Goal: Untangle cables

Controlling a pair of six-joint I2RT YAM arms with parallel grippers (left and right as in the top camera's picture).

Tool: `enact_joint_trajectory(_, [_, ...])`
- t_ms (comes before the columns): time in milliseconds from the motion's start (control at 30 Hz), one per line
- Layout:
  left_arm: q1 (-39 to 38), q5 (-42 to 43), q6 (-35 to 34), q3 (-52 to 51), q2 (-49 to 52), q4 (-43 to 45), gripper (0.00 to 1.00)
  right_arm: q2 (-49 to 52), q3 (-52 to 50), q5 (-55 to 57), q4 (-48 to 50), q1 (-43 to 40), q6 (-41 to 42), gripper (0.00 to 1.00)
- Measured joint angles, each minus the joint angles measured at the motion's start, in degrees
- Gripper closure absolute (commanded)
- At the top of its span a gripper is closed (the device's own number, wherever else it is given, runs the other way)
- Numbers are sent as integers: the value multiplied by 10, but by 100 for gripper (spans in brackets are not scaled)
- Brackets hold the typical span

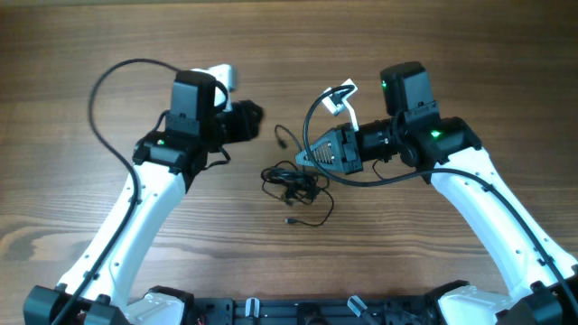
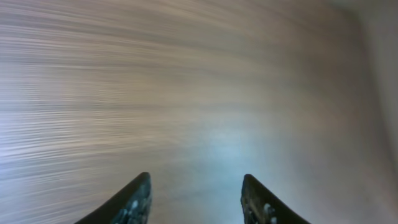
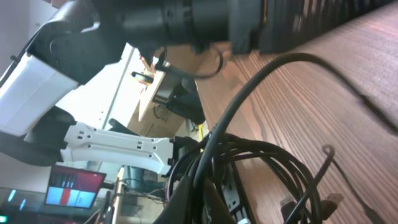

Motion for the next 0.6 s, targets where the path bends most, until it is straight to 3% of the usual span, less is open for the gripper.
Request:
enact_joint_trajectory(100, [30,-86,-40,0,0,-24,30,0,0,0,-8,0,0,96])
enact_joint_trajectory(167, [41,-73,-27,0,0,-42,30,0,0,0,-7,0,0,96])
enact_joint_trajectory(300, [42,30,72,0,0,-93,34,0,0,0,-7,0,0,96])
enact_joint_trajectory(433, [42,181,205,0,0,-132,30,0,0,0,-7,0,0,96])
enact_joint_trajectory(600, [56,334,348,0,0,-193,32,0,0,0,-11,0,0,96])
